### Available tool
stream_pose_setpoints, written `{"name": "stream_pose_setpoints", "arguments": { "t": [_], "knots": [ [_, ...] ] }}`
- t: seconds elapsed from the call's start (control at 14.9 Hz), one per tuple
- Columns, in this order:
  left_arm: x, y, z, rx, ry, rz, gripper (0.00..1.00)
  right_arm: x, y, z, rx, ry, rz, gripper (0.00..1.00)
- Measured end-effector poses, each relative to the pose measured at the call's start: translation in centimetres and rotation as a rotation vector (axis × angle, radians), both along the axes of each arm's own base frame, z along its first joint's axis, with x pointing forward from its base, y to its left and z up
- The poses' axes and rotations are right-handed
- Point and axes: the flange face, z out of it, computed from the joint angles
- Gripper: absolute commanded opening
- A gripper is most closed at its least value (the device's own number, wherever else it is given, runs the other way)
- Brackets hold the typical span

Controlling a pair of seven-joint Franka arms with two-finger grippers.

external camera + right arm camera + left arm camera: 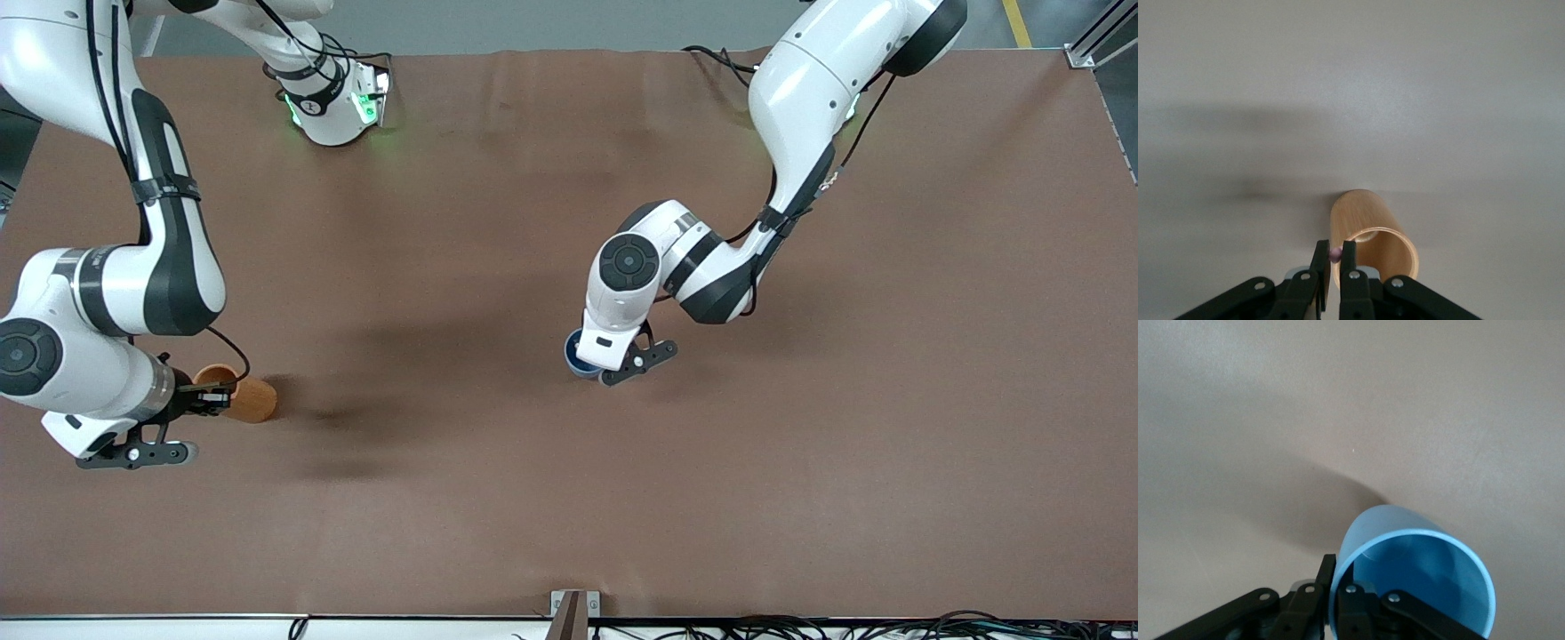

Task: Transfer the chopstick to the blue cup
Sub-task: 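Set the blue cup down, open the left gripper and withdraw it, then lift the pink stick out of the orange cup toward the blue cup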

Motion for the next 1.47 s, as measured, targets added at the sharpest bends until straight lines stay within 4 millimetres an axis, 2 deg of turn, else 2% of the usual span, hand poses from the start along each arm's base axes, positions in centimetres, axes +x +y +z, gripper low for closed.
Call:
{"name": "stream_pose_setpoints", "arguments": {
  "t": [0.13,0.2,0.27,0.34,0.4,0.54,0.67,0.74,0.87,1.01,1.07,1.21,1.34,1.47],
  "knots": [
    [0.0,0.0,-0.4,0.004,-0.008,-0.003,0.52,0.0,0.0,0.0,0.000,0.001,0.000,0.05],
    [0.0,0.0,-0.5,0.004,-0.008,-0.003,0.57,0.0,0.0,0.0,0.000,0.000,0.000,0.03],
    [0.1,0.0,-0.6,0.005,-0.009,-0.003,0.68,0.0,0.0,0.0,-0.001,0.000,0.000,0.01],
    [0.1,0.1,-0.6,0.006,-0.010,-0.003,0.90,0.0,0.0,0.0,-0.001,-0.001,0.000,0.00],
    [0.3,0.1,-0.4,0.004,-0.014,-0.001,1.00,0.0,0.0,0.0,-0.001,-0.001,0.000,0.00],
    [1.1,0.4,0.9,-0.006,-0.032,0.009,1.00,-0.1,-0.1,0.7,-0.001,-0.011,-0.001,0.00],
    [2.2,2.0,4.3,0.025,-0.035,0.007,1.00,-0.4,-0.2,2.6,-0.002,-0.025,-0.005,0.00],
    [3.0,3.7,7.0,0.048,-0.033,-0.023,1.00,-0.8,-0.3,4.2,-0.002,-0.033,-0.009,0.00],
    [4.4,8.6,13.7,0.060,-0.015,-0.115,1.00,-1.8,-0.4,8.2,-0.003,-0.057,-0.015,0.00],
    [5.6,14.8,20.2,0.043,-0.006,-0.208,1.00,-3.2,-0.4,12.9,0.000,-0.099,-0.020,0.00],
    [6.0,18.0,22.6,0.036,0.000,-0.249,1.00,-3.9,-0.4,14.9,0.005,-0.123,-0.021,0.00],
    [6.7,24.4,26.1,0.024,0.008,-0.325,1.00,-5.0,0.1,18.1,0.031,-0.170,-0.022,0.00],
    [6.9,30.3,28.5,0.020,0.016,-0.411,1.00,-5.8,1.0,20.3,0.076,-0.202,-0.020,0.00],
    [6.4,34.9,30.4,0.031,0.013,-0.495,1.00,-6.4,3.9,21.5,0.117,-0.224,-0.015,0.00]
  ]
}}
